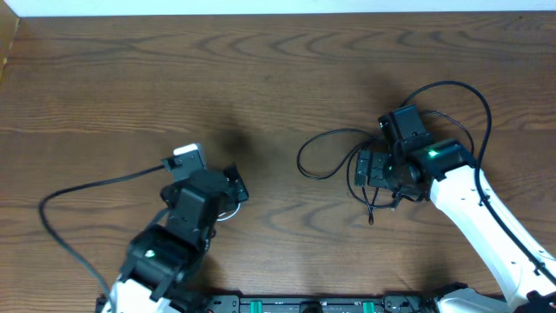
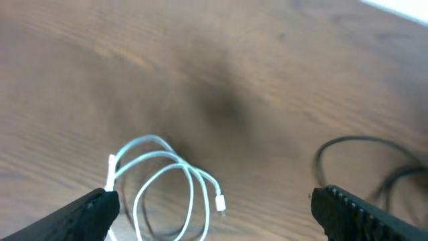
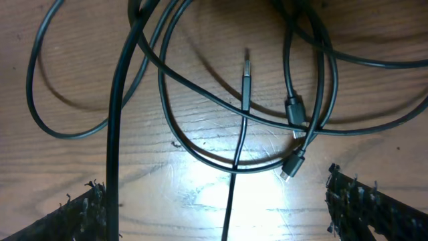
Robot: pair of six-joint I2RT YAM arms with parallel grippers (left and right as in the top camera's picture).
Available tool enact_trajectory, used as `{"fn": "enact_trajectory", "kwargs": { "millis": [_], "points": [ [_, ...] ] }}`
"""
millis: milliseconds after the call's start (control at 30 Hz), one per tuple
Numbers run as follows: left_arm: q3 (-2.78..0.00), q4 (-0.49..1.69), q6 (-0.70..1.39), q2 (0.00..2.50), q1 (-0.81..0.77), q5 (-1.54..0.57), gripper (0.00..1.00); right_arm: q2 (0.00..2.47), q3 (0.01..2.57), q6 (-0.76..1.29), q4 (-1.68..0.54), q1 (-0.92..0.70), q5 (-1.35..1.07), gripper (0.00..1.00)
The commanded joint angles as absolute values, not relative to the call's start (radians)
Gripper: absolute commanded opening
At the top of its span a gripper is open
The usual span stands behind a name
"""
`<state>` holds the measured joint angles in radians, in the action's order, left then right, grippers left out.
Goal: Untangle cables
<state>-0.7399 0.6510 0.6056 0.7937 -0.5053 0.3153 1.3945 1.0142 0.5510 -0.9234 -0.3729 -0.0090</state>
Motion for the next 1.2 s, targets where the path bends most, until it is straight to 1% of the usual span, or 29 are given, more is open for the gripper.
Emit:
{"fn": "enact_trajectory", "kwargs": {
  "millis": [0, 133, 267, 333, 533, 600, 633, 833, 1033, 1167],
  "points": [
    [-0.888, 0.749, 0.519, 0.798, -0.498, 0.305, 0.97, 1.394, 1.017, 0.589, -0.925, -0.382, -0.011, 0.97],
    [-0.984, 0.849, 0.523, 0.825, -0.469, 0.311, 0.97, 1.394, 1.017, 0.608, -0.923, -0.382, -0.01, 0.96],
    [-0.986, 0.897, 0.664, 0.833, -0.395, 0.333, 0.97, 1.394, 1.017, 0.609, -0.929, -0.382, -0.011, 0.96],
    [-0.984, 0.933, 0.699, 0.845, -0.352, 0.332, 0.97, 1.394, 1.017, 0.609, -0.936, -0.383, -0.011, 0.96],
    [-0.95, 0.949, 0.701, 0.918, -0.268, 0.332, 0.97, 1.394, 1.017, 0.609, -0.918, -0.41, -0.01, 0.97],
    [-0.949, 0.955, 0.701, 0.955, -0.264, 0.325, 0.97, 1.394, 1.017, 0.609, -0.916, -0.422, -0.01, 0.97],
    [-0.948, 0.957, 0.702, 0.979, -0.264, 0.319, 0.99, 1.394, 1.017, 0.609, -0.916, -0.427, -0.01, 0.97],
    [-0.945, 0.984, 0.702, 1.118, -0.264, 0.245, 0.99, 1.394, 1.017, 0.608, -0.917, -0.445, -0.006, 0.97],
    [-0.905, 0.969, 0.82, 1.233, -0.264, 0.243, 0.98, 1.394, 1.017, 0.604, -0.929, -0.445, 0.023, 0.99],
    [-0.851, 0.913, 0.84, 1.261, -0.264, 0.242, 0.98, 1.394, 1.017, 0.604, -0.939, -0.445, 0.035, 0.99]
  ]
}}
